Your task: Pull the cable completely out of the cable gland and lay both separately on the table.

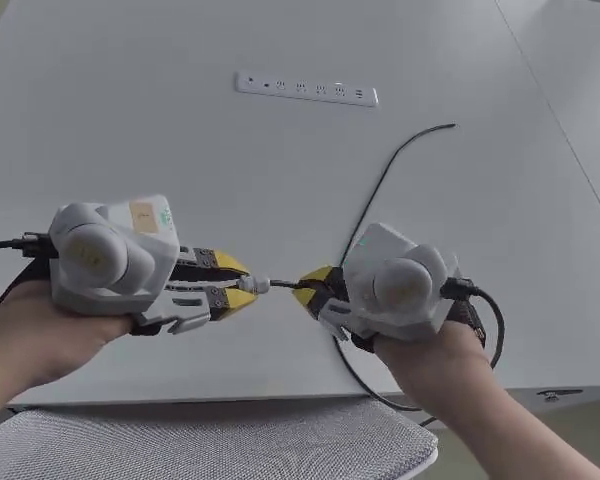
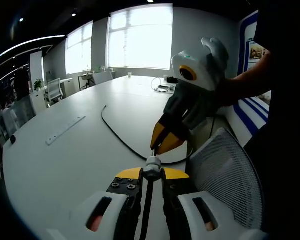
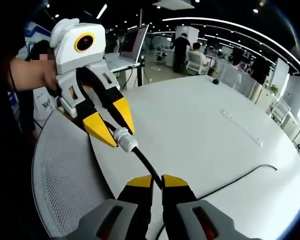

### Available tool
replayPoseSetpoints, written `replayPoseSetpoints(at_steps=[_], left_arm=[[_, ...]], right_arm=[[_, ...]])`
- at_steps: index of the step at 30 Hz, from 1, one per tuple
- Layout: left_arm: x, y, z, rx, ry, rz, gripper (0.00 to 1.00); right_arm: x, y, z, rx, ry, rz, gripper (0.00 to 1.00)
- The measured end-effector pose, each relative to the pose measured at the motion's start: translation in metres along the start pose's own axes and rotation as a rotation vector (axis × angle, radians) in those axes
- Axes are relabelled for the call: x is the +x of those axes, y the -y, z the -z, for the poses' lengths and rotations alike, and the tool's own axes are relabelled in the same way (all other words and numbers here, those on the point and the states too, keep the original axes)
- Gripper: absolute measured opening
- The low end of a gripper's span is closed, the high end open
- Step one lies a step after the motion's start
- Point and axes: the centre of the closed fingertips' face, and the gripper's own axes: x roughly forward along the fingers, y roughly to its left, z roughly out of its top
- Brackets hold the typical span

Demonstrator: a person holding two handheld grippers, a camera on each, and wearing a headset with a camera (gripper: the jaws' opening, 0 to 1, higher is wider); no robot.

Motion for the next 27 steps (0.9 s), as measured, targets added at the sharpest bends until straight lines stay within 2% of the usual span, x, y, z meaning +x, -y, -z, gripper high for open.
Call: replayPoseSetpoints(at_steps=[8, 15, 19, 21, 27], left_arm=[[0.000, 0.000, 0.000, 0.002, 0.003, -0.001, 0.15], [0.001, 0.002, 0.001, 0.004, 0.002, 0.004, 0.15], [0.001, 0.002, 0.002, 0.006, -0.002, 0.006, 0.15], [0.001, 0.002, 0.003, 0.005, -0.006, 0.005, 0.15], [0.000, 0.002, 0.004, 0.006, -0.010, 0.005, 0.15]], right_arm=[[-0.002, 0.014, 0.014, 0.110, -0.016, 0.030, 0.01], [-0.001, 0.017, 0.024, 0.173, -0.028, 0.032, 0.01], [0.000, 0.015, 0.024, 0.160, -0.032, 0.033, 0.01], [0.001, 0.014, 0.024, 0.110, -0.033, 0.025, 0.01], [-0.001, 0.017, 0.020, 0.029, -0.019, 0.044, 0.03]])
